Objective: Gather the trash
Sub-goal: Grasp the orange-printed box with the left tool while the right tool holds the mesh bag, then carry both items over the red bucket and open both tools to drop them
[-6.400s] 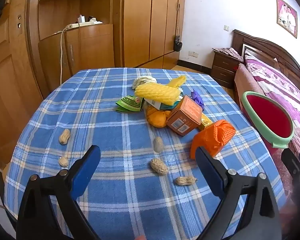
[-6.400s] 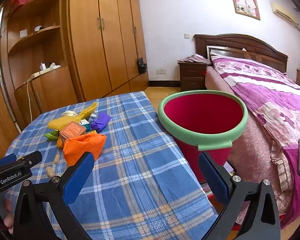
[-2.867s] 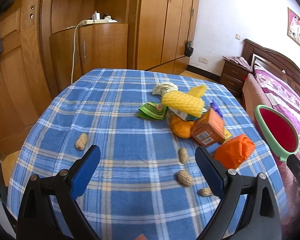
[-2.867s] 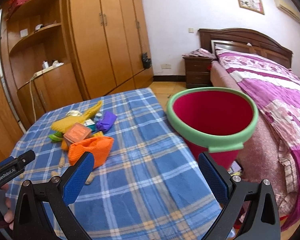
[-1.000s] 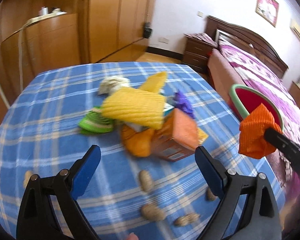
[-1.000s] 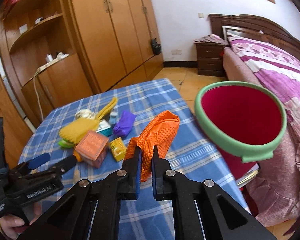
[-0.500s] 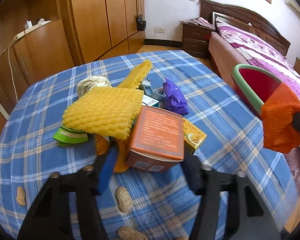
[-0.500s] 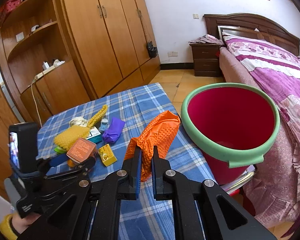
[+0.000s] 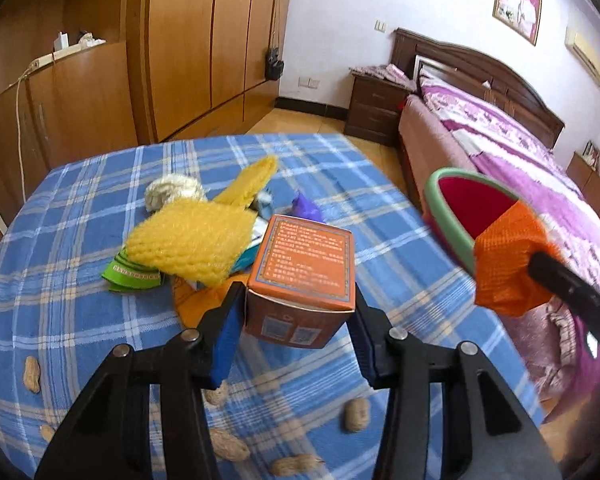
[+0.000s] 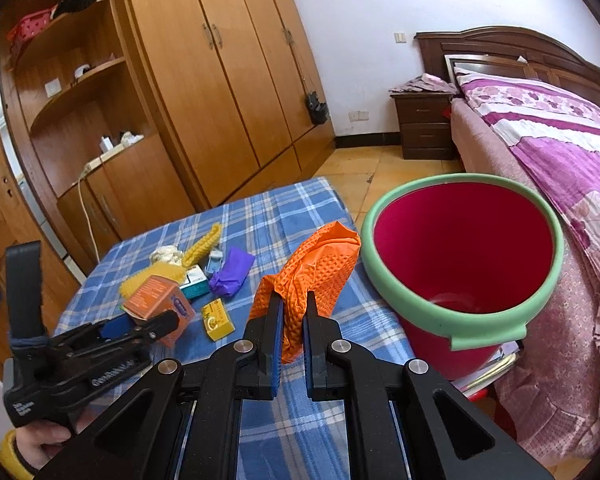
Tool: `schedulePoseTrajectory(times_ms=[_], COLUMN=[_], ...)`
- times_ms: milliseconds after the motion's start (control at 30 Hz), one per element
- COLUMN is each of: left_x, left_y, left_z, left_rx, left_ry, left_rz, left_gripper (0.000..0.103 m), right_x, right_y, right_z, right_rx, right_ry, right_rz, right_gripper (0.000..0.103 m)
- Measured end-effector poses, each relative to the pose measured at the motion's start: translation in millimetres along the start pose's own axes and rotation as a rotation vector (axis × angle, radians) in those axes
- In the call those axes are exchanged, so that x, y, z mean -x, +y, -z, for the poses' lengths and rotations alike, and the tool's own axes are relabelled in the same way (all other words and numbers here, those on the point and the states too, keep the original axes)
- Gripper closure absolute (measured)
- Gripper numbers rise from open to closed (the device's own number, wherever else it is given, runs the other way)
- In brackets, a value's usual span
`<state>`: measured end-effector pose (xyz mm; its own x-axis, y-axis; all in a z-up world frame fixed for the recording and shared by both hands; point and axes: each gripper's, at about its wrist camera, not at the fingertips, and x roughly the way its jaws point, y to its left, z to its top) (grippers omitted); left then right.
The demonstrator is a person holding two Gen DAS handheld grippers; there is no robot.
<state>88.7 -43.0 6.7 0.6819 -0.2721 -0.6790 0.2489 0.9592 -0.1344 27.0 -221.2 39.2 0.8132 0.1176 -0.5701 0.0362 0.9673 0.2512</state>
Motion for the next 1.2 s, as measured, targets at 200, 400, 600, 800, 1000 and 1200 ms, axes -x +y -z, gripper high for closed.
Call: schedulePoseTrajectory(times_ms=[200,400,600,800,1000,1200], left_x=[15,13,4,-3,-18,-41], left_y=[-16,-39,-63,-91,-122,-154], left_z=[-15,-27,-38,-50,-63,-69], left_rx=[-0.006,-0.031,-0.041,-0.076,-0.113,-0.162], left_ry=[-0.033,-0.02,0.005,0.008,0.015,0.038], left_rz=[0.048,0.094,0.154,0.186,0.221,0.245], left_gripper=[0.053,0.053,0.053,0.053,0.053,0.053], right_x=[14,27,34,40,37,35], right_y=[-13,-31,-53,-73,-96,-120], right_z=[-6,-12,-21,-27,-34,-36], right_rx=[-0.01,-0.026,-0.045,-0.063,-0.096,-0.127], right_ry=[-0.034,-0.066,-0.086,-0.109,-0.115,-0.119], right_rz=[0.016,0.047,0.081,0.11,0.14,0.171], right_gripper=[0.095,0.095,0.095,0.095,0.095,0.095])
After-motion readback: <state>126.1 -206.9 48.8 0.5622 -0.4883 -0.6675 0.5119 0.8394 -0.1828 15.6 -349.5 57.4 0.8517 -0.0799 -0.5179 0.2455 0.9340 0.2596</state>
